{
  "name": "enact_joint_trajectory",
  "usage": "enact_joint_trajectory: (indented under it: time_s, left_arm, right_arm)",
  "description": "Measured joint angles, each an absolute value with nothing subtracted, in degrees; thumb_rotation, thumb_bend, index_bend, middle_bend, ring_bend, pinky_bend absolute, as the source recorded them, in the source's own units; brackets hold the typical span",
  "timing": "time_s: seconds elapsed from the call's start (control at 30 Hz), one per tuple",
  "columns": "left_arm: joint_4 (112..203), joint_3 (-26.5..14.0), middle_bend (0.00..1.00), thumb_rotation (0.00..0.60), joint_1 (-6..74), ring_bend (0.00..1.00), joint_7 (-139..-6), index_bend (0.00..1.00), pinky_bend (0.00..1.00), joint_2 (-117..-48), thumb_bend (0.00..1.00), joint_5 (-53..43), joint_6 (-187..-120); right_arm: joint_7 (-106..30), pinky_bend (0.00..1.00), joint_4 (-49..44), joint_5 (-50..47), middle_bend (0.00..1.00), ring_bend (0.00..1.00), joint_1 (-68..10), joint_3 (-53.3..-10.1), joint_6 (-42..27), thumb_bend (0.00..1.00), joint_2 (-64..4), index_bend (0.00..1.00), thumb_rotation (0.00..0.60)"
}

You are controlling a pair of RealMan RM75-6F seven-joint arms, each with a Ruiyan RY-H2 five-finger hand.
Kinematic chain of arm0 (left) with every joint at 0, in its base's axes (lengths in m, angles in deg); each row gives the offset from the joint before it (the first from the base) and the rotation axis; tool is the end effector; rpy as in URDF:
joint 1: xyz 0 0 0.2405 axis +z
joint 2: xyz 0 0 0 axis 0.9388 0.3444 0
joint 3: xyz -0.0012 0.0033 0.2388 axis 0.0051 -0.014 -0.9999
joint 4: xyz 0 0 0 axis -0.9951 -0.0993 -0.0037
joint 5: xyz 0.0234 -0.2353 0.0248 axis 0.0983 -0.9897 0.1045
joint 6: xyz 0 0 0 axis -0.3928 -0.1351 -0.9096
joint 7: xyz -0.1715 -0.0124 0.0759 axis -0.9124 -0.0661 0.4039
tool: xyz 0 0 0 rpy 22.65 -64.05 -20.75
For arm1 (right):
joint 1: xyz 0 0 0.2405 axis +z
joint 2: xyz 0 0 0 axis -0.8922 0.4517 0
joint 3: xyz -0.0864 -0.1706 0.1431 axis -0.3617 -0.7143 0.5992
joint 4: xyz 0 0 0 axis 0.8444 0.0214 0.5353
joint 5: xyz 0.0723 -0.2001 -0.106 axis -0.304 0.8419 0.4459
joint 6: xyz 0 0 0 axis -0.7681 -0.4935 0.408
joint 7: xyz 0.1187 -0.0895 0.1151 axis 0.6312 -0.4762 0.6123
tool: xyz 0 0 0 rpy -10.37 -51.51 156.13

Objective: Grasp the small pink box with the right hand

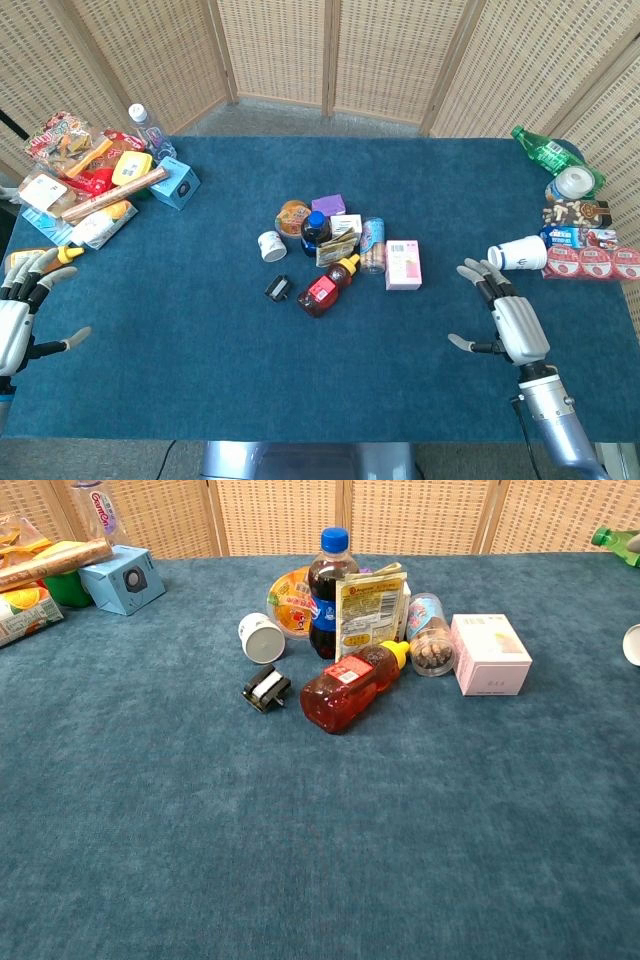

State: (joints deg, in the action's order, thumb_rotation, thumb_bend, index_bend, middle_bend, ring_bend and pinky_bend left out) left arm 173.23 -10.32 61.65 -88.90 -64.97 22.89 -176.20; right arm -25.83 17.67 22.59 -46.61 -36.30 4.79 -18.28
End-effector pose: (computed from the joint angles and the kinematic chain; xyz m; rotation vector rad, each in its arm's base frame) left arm -0.2903 0.2490 0.1306 -1.3487 -0.9851 -1.1919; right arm -0.2269 -0.2856 0.0629 1.4610 -1.1871 1.2829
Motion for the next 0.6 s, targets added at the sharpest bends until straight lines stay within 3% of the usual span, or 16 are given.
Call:
enact_joint_trajectory:
  time_s: [0.13, 0.3, 0.6]
  left_arm:
    - [173.3, -10.3, 0.0, 0.6, 61.7, 0.0, -88.9, 0.23, 0.0, -65.0, 0.17, 22.8, -176.2]
    - [173.4, -10.1, 0.0, 0.6, 61.8, 0.0, -88.8, 0.23, 0.0, -65.0, 0.17, 22.7, -176.7]
    - [173.2, -9.6, 0.0, 0.6, 61.5, 0.0, -89.0, 0.23, 0.0, -65.1, 0.17, 21.7, -176.1]
  right_arm:
    - [-25.7, 0.15, 17.5, 22.7, 0.08, 0.0, -46.5, -36.4, 4.7, 0.0, -18.3, 0.12, 0.6]
    - [-26.4, 0.0, 17.9, 22.7, 0.0, 0.0, -46.2, -36.4, 4.2, 0.0, -17.9, 0.01, 0.6]
    - [-35.2, 0.0, 21.0, 18.4, 0.0, 0.0, -41.7, -33.9, -2.8, 0.0, -16.8, 0.0, 0.6]
